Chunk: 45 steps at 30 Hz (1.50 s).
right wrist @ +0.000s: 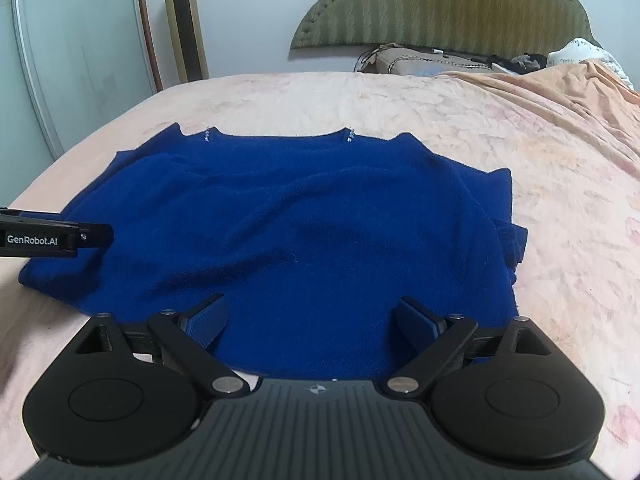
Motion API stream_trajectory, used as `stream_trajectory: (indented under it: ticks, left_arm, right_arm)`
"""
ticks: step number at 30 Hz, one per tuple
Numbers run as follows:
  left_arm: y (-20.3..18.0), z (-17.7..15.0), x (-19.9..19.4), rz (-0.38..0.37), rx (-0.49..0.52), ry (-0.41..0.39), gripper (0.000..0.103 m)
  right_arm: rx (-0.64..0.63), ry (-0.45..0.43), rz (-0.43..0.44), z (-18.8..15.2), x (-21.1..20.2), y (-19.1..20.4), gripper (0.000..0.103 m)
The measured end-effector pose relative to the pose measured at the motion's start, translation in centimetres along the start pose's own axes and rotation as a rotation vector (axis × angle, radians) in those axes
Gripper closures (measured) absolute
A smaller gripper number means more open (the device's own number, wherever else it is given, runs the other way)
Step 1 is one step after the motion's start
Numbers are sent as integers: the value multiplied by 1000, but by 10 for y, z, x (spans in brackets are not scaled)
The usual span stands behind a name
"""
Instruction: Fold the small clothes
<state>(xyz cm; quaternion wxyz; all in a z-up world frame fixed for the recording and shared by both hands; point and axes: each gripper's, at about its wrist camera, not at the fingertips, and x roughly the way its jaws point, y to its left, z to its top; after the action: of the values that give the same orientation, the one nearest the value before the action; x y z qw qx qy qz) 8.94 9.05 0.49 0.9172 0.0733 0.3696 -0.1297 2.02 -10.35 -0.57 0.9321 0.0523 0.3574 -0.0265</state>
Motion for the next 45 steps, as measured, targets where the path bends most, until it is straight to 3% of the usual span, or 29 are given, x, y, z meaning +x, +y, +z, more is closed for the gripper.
stream_trajectory:
  ticks: [16,23,26,29,33,38,41,42,45]
  left_arm:
    - [8,11,0,16,-35,-26,21]
    - [12,36,12,31,-41,-40,21]
    - [7,48,21,15,-42,-38,21]
    - [-7,59,32,-16,-10,-24,21]
    - [-32,68,45,-26,93,-19,21]
    - [-49,70,74,52,213,-4,21]
    - [-36,69,92,98,175,5,15]
    - [-28,69,96,95,138,8,10]
    - [-6,70,101,59,40,14,9]
  right_arm:
    - [7,-34,-16,0,-4,-6,10]
    - [40,-101,-75,26,1,-46,10]
    - [25,-75,-133,44,14,-59,12]
    - [-35,-87,-92,59,24,-53,13]
    - [-91,-29,24,78,45,-39,17]
    - [-236,94,77,89,87,-13,17]
    - [-212,114,52,94,111,-8,16]
    - [-178,114,52,98,117,-12,14]
    - [-88,98,30,106,129,-24,12]
